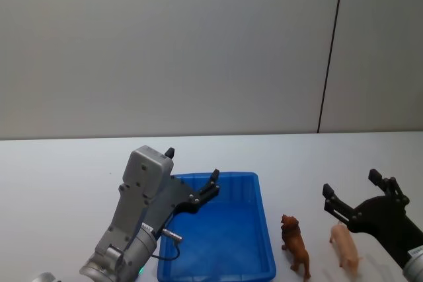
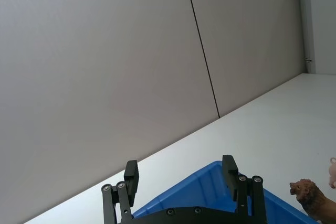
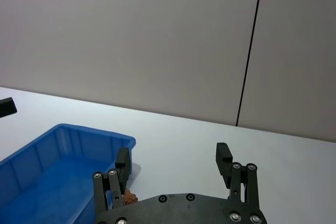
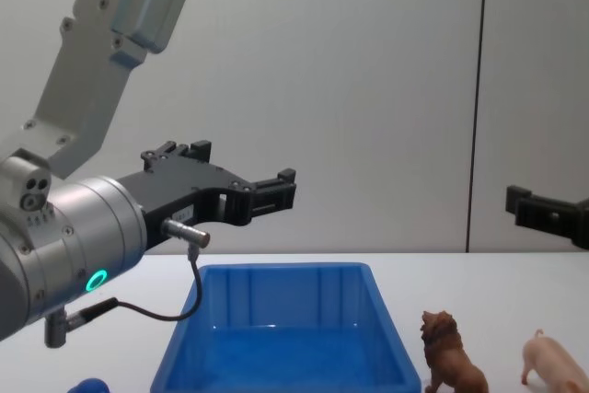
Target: Pick up the two dolls from the table and place them into the box.
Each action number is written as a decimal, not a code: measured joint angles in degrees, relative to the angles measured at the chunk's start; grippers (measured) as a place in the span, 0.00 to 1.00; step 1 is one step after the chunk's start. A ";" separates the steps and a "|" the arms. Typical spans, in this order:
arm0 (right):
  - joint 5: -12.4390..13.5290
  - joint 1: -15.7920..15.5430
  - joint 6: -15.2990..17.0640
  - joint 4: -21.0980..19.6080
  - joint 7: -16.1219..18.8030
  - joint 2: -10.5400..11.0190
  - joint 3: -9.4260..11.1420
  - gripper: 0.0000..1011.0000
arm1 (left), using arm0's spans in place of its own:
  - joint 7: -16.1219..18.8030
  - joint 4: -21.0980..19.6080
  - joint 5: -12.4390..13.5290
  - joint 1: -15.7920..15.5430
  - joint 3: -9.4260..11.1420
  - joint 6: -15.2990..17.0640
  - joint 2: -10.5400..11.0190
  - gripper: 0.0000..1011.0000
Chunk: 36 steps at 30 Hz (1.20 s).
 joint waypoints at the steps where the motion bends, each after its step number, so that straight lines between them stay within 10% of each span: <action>1: 0.14 0.01 0.14 0.09 0.22 0.07 0.07 0.99 | 0.00 0.00 0.00 0.00 0.00 0.00 0.00 0.99; 36: 1.53 -2.46 10.13 5.28 4.96 3.37 1.44 0.99 | 0.00 0.00 0.00 0.00 0.00 0.00 0.00 0.99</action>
